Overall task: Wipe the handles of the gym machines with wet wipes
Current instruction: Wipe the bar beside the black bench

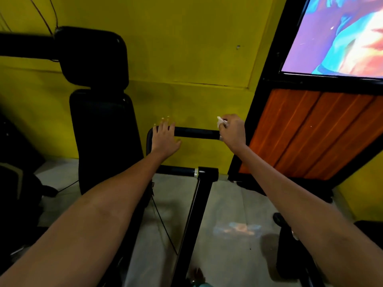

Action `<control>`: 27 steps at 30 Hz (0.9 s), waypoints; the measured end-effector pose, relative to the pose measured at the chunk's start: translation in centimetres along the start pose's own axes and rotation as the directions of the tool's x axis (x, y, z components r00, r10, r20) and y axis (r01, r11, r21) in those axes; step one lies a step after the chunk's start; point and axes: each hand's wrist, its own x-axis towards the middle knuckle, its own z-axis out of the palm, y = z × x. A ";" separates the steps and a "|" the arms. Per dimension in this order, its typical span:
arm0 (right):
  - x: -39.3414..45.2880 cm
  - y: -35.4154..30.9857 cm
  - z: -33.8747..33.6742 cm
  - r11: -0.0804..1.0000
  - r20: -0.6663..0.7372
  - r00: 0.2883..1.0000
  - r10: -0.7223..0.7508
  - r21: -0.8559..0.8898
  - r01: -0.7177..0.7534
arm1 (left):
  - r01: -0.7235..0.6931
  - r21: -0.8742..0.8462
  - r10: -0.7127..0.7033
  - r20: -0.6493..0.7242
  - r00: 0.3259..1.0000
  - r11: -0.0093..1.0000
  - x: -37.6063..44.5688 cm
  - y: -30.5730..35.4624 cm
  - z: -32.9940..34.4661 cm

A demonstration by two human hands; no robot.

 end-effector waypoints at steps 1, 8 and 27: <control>0.6 0.5 0.6 0.998 0.039 0.999 -0.038 -0.049 0.040 | 0.011 -0.005 -0.011 0.023 1.000 1.000 0.7 0.0 0.4; -1.4 3.7 3.4 0.911 0.203 0.943 -0.264 -0.268 0.313 | -0.004 0.020 0.005 -0.060 0.998 1.000 1.4 -0.2 2.1; -0.5 4.4 4.0 0.944 0.199 0.931 -0.307 -0.059 0.324 | 0.000 -0.147 -0.028 -0.190 0.981 0.989 1.7 -0.7 3.5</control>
